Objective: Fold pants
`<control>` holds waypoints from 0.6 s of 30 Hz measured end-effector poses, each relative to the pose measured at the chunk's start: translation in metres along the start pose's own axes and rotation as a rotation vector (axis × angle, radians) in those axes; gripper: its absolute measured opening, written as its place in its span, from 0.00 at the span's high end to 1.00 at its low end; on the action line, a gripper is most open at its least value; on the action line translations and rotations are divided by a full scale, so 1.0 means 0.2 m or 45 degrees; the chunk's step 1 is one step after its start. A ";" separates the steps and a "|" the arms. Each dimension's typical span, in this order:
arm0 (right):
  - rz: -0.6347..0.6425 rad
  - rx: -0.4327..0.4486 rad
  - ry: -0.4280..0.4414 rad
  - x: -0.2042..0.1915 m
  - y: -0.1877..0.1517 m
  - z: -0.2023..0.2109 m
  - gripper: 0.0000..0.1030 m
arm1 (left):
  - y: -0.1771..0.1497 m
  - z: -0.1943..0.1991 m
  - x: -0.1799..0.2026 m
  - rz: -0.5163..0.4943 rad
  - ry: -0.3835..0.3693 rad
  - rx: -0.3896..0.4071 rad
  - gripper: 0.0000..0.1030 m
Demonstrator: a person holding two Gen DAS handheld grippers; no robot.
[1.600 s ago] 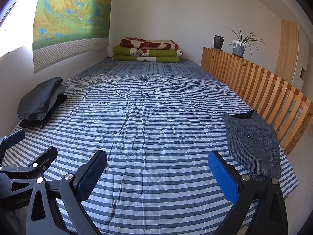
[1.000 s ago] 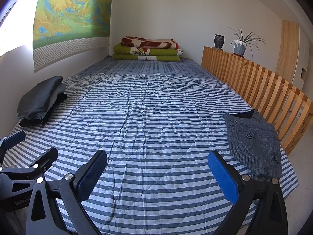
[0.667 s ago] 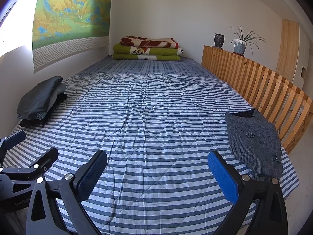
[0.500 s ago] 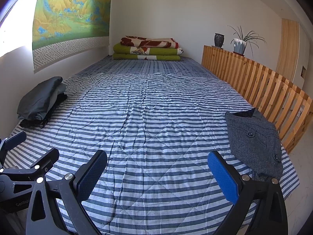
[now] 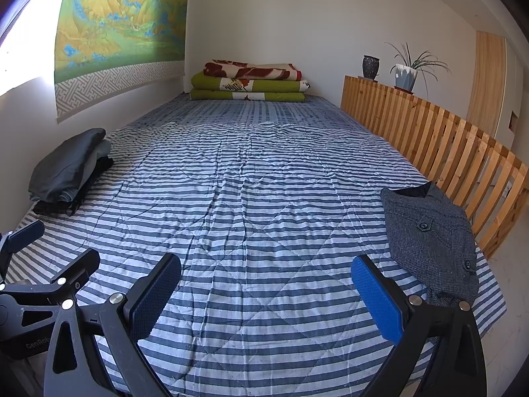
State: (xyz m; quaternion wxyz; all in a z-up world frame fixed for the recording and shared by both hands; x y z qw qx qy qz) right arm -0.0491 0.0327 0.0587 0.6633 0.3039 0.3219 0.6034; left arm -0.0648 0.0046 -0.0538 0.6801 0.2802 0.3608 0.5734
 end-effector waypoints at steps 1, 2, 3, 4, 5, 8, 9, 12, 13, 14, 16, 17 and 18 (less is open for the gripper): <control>0.000 -0.001 0.000 0.00 0.00 0.00 0.02 | 0.00 0.00 0.00 -0.001 0.000 0.000 0.00; 0.000 -0.002 0.001 0.00 0.00 0.00 0.02 | 0.00 0.00 0.00 -0.001 -0.001 -0.001 0.00; 0.000 -0.003 0.000 0.00 0.00 0.00 0.02 | 0.00 0.00 0.00 -0.002 -0.001 -0.002 0.00; 0.000 -0.004 0.000 0.00 0.00 0.00 0.02 | -0.01 0.00 0.01 -0.003 -0.001 -0.001 0.00; 0.001 -0.003 0.001 0.00 0.00 0.00 0.02 | -0.01 0.00 0.01 -0.003 -0.001 -0.001 0.00; 0.001 -0.003 0.001 0.00 0.00 0.00 0.02 | -0.01 0.00 0.01 -0.003 -0.001 -0.001 0.00; 0.001 -0.003 0.001 0.00 0.00 0.00 0.02 | -0.01 0.00 0.01 -0.003 -0.001 -0.001 0.00; 0.000 -0.007 0.001 0.00 0.00 0.00 0.02 | -0.01 0.00 0.01 -0.002 -0.002 -0.003 0.00; 0.000 -0.008 0.001 0.00 0.00 0.00 0.02 | -0.01 0.00 0.01 -0.002 -0.001 -0.002 0.00; 0.001 -0.008 0.002 0.00 0.00 -0.01 0.02 | -0.01 0.00 0.01 -0.002 -0.001 -0.002 0.00; 0.001 -0.009 0.001 0.00 0.00 -0.01 0.02 | -0.01 0.00 0.01 -0.001 -0.001 -0.002 0.00; 0.000 -0.009 0.001 0.00 0.00 -0.01 0.02 | -0.01 0.00 0.01 -0.002 -0.002 -0.003 0.00; 0.000 -0.009 0.001 0.00 0.00 -0.01 0.02 | -0.01 0.00 0.01 -0.002 -0.002 -0.002 0.00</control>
Point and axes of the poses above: each gripper's, at about its wrist camera, not at the fingertips, and z roughly against the way its jaws point, x to its right, y to its top, the point moved 7 cm from there along -z, roughly the way its jaws point, and after that the axes turned 8 degrees about -z, right-handed, at the moved point
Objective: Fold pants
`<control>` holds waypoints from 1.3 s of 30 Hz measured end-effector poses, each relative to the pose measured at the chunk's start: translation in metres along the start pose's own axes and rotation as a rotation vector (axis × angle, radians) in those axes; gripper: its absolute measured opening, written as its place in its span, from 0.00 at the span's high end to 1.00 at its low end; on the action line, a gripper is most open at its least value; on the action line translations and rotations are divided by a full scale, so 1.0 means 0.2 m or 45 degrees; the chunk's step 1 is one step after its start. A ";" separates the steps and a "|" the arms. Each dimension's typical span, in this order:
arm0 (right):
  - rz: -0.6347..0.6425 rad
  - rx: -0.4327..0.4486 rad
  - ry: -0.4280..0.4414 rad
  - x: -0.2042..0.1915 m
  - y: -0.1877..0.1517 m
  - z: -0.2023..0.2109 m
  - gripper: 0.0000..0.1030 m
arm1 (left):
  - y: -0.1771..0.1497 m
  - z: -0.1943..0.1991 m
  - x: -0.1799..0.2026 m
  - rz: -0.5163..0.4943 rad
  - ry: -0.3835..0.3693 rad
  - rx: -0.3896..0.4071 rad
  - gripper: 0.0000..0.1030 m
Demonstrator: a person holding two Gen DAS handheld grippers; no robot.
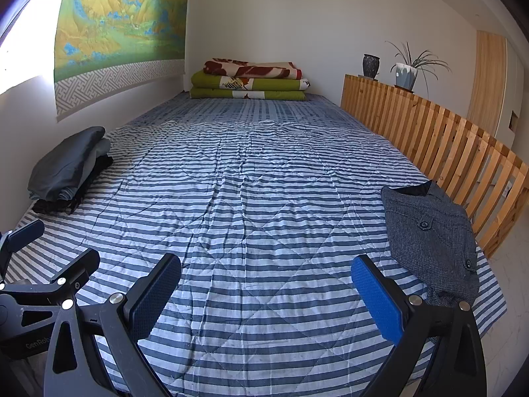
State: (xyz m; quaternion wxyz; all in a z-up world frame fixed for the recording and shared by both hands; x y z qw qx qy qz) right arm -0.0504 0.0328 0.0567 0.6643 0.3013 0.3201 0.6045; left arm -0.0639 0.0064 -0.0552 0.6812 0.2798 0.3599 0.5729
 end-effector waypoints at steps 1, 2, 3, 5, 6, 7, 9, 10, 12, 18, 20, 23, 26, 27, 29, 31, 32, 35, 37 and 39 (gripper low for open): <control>0.001 0.000 0.001 0.00 0.00 0.00 0.02 | 0.00 0.00 0.00 0.000 0.001 0.000 0.00; 0.001 -0.001 0.001 0.00 0.00 0.00 0.02 | 0.00 0.00 0.00 -0.001 0.001 -0.001 0.00; 0.002 -0.002 0.001 0.00 0.00 0.00 0.02 | 0.00 -0.01 0.00 -0.001 0.000 -0.003 0.00; 0.003 -0.004 0.001 0.01 0.00 -0.01 0.02 | -0.01 -0.01 0.01 -0.003 -0.004 -0.009 0.00; 0.003 -0.005 0.001 0.01 0.00 -0.01 0.02 | -0.01 -0.01 0.02 -0.004 -0.009 -0.011 0.00; 0.003 -0.007 0.002 0.02 -0.01 -0.01 0.02 | -0.01 -0.02 0.03 -0.006 -0.012 -0.014 0.00; -0.002 -0.012 0.000 0.02 -0.01 -0.03 0.02 | -0.01 -0.03 0.04 -0.014 -0.015 -0.017 0.00; -0.006 -0.020 -0.001 0.03 -0.01 -0.04 0.02 | -0.01 -0.04 0.04 -0.018 -0.018 -0.021 0.00; -0.018 -0.038 -0.002 0.04 -0.02 -0.07 0.02 | -0.01 -0.06 0.07 -0.025 -0.031 -0.031 0.00; -0.062 -0.015 -0.050 0.14 -0.02 -0.12 0.02 | -0.01 -0.16 0.12 -0.049 -0.047 -0.051 0.00; -0.098 -0.019 -0.060 0.21 -0.03 -0.16 0.02 | -0.02 -0.20 0.13 -0.045 -0.054 -0.077 0.00; -0.166 -0.059 -0.103 0.35 -0.03 -0.25 0.02 | -0.02 -0.27 0.15 -0.024 -0.091 -0.111 0.00; -0.241 -0.129 -0.166 0.54 -0.04 -0.36 0.02 | 0.00 -0.32 0.18 -0.034 -0.102 -0.120 0.00; -0.268 -0.144 -0.199 0.61 -0.04 -0.40 0.02 | 0.01 -0.34 0.19 -0.036 -0.105 -0.120 0.00; -0.310 -0.162 -0.267 0.75 -0.03 -0.46 0.02 | 0.01 -0.38 0.20 -0.027 -0.127 -0.131 0.00; -0.334 -0.214 -0.297 0.87 -0.03 -0.54 0.02 | 0.00 -0.43 0.22 -0.004 -0.167 -0.163 0.00; -0.341 -0.248 -0.305 0.93 -0.04 -0.57 0.02 | -0.01 -0.46 0.23 0.007 -0.189 -0.185 0.00; -0.342 -0.291 -0.342 1.07 -0.02 -0.65 0.02 | -0.04 -0.54 0.25 0.016 -0.219 -0.234 0.00; -0.340 -0.336 -0.313 1.14 0.01 -0.71 0.02 | -0.05 -0.58 0.27 0.011 -0.210 -0.246 0.00; -0.357 -0.373 -0.272 1.20 0.04 -0.79 0.02 | -0.05 -0.62 0.28 0.014 -0.206 -0.259 0.00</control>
Point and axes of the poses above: each gripper's, at about its wrist camera, not at the fingertips, and z roughly against the way its jaws point, x to its right, y to its top, the point moved 7 cm from there along -z, roughly the way its jaws point, and after that the axes turned 8 degrees about -z, right-handed, at the moved point
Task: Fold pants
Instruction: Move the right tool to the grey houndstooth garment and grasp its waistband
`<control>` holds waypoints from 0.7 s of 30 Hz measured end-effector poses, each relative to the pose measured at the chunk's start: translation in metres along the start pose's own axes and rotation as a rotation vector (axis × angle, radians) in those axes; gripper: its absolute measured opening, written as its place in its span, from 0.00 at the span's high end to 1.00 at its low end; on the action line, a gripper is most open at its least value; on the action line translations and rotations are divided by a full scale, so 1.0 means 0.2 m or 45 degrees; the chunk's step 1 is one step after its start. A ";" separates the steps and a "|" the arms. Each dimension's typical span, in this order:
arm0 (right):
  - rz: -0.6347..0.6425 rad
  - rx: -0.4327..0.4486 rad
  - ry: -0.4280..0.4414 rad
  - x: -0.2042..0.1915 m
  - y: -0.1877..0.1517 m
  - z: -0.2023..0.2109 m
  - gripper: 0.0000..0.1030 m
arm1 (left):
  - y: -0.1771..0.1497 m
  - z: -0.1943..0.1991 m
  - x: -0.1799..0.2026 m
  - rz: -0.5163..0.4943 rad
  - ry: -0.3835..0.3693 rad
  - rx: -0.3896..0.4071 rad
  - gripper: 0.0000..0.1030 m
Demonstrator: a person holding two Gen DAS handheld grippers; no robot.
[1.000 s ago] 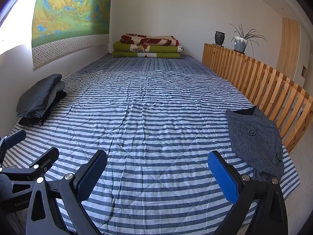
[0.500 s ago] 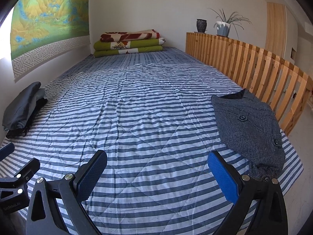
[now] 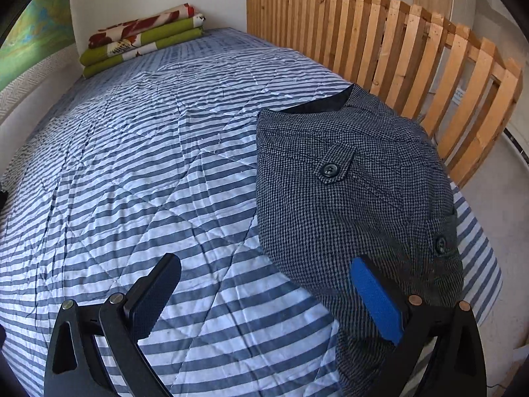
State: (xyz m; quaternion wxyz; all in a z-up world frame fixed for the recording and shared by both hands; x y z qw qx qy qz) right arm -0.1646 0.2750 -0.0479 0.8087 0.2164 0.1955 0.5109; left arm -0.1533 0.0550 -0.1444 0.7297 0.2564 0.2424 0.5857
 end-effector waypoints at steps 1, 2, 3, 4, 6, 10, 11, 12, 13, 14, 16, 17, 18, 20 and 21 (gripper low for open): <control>-0.002 -0.008 0.006 0.02 0.04 -0.03 0.02 | 0.00 -0.02 0.00 0.004 0.001 -0.006 0.00; 0.000 -0.012 0.001 0.03 0.08 -0.06 0.02 | 0.00 -0.04 0.00 0.007 0.003 -0.012 0.00; 0.002 -0.013 -0.015 0.05 0.12 -0.09 0.02 | 0.01 -0.06 -0.01 0.008 0.004 -0.020 0.00; 0.002 -0.009 -0.036 0.07 0.16 -0.12 0.02 | 0.01 -0.08 -0.01 0.011 0.007 -0.027 0.00; 0.009 -0.008 -0.080 0.11 0.23 -0.19 0.02 | 0.01 -0.13 -0.02 0.021 0.010 -0.041 0.00; 0.015 -0.075 -0.129 0.15 0.31 -0.34 0.02 | 0.01 -0.22 -0.05 0.027 0.033 -0.078 0.00; 0.012 -0.091 -0.146 0.17 0.33 -0.37 0.02 | 0.02 -0.23 -0.06 0.026 0.038 -0.084 0.00; 0.012 -0.108 -0.157 0.18 0.33 -0.41 0.02 | 0.01 -0.25 -0.06 0.018 0.037 -0.093 0.00; 0.015 -0.123 -0.165 0.18 0.34 -0.44 0.02 | 0.01 -0.27 -0.06 0.007 0.033 -0.102 0.00; 0.026 -0.136 -0.176 0.18 0.34 -0.46 0.02 | 0.01 -0.28 -0.07 0.001 0.030 -0.108 0.00; 0.072 -0.152 -0.203 0.18 0.34 -0.49 0.02 | 0.00 -0.31 -0.08 0.012 0.012 -0.126 0.02; 0.098 -0.151 -0.223 0.17 0.33 -0.49 0.09 | 0.00 -0.32 -0.08 0.030 0.000 -0.136 0.03; 0.125 -0.149 -0.235 0.17 0.33 -0.49 0.16 | -0.01 -0.33 -0.10 0.054 -0.011 -0.144 0.04; 0.160 -0.142 -0.224 0.16 0.34 -0.47 0.38 | -0.01 -0.34 -0.11 0.088 -0.025 -0.145 0.06; 0.159 -0.141 -0.221 0.17 0.34 -0.45 0.50 | -0.01 -0.34 -0.12 0.095 -0.026 -0.140 0.06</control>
Point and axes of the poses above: each gripper's, at about its wrist camera, not at the fingertips, and z roughly against the way its jaws point, x to its right, y to its top, the point moved 7 cm from there along -z, roughly the way its jaws point, and after that the axes turned 8 degrees about -z, right-handed, at the moved point
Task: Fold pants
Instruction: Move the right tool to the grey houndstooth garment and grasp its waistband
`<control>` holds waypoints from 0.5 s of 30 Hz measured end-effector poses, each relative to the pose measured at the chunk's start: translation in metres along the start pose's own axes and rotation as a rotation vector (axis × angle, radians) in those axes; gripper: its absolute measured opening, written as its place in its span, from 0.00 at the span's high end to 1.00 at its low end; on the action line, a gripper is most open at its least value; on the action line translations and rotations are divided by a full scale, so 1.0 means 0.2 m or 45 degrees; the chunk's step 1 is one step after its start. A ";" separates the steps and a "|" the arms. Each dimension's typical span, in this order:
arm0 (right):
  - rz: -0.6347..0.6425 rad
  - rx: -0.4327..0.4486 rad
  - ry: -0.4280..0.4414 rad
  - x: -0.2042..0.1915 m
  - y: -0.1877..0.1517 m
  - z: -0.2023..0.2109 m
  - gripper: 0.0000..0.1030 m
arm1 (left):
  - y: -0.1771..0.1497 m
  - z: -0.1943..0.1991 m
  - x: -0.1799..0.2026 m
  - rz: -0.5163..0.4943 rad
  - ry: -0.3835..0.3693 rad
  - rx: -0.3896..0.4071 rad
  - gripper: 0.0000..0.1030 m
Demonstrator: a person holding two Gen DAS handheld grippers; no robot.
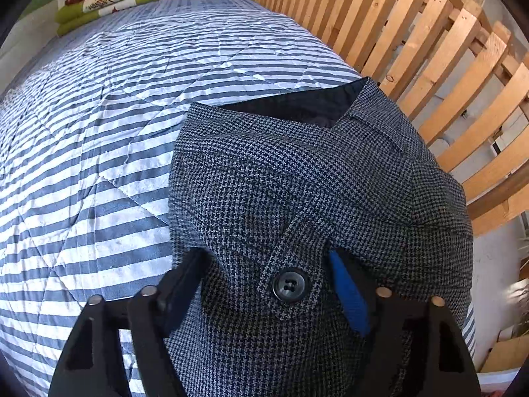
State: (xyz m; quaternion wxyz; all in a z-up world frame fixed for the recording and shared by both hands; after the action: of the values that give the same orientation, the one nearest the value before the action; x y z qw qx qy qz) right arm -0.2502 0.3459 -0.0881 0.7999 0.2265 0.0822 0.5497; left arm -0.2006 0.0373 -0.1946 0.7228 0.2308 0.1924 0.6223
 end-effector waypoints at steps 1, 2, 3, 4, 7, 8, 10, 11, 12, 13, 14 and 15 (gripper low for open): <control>-0.015 -0.002 0.016 0.02 0.00 0.02 0.56 | 0.00 0.01 -0.01 0.001 0.000 0.008 0.07; -0.040 0.000 0.039 0.03 0.01 0.04 0.66 | -0.01 0.02 -0.01 0.001 0.002 0.015 0.08; -0.069 0.003 0.065 0.05 0.01 0.07 0.75 | -0.01 0.03 -0.02 0.003 0.001 0.022 0.08; -0.093 0.006 0.092 0.06 0.01 0.11 0.79 | -0.01 0.04 -0.03 0.009 -0.005 0.030 0.09; -0.136 0.040 0.142 0.06 0.00 0.23 0.89 | -0.02 0.10 -0.08 0.021 -0.009 0.064 0.10; -0.137 0.047 0.162 0.04 0.00 0.28 0.91 | -0.02 0.12 -0.10 0.025 -0.003 0.079 0.10; -0.119 0.074 0.201 -0.04 -0.01 0.38 0.92 | -0.02 0.15 -0.16 0.038 0.014 0.100 0.11; -0.103 0.096 0.214 -0.08 0.00 0.43 0.93 | -0.02 0.17 -0.20 0.055 0.013 0.107 0.12; -0.080 0.120 0.227 -0.14 -0.01 0.49 0.93 | -0.02 0.18 -0.24 0.078 0.009 0.115 0.12; -0.056 0.143 0.239 -0.21 -0.01 0.53 0.93 | -0.02 0.20 -0.29 0.106 0.009 0.123 0.12; -0.035 0.161 0.250 -0.27 -0.01 0.58 0.93 | -0.03 0.22 -0.34 0.134 0.009 0.128 0.13; -0.019 0.173 0.263 -0.33 -0.01 0.62 0.93 | -0.03 0.24 -0.39 0.162 0.004 0.136 0.13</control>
State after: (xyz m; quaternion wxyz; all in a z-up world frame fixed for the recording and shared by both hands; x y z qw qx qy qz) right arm -0.2261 0.2512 0.0122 0.7740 0.2217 0.2030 0.5572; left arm -0.1812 -0.0455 -0.1594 0.6681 0.2798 0.2114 0.6562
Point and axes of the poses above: each gripper's, at about its wrist camera, not at the fingertips, and z roughly against the way its jaws point, x to its right, y to its top, the point moved 7 cm from there along -z, roughly the way its jaws point, and after that the axes turned 8 degrees about -z, right-handed, at the moved point
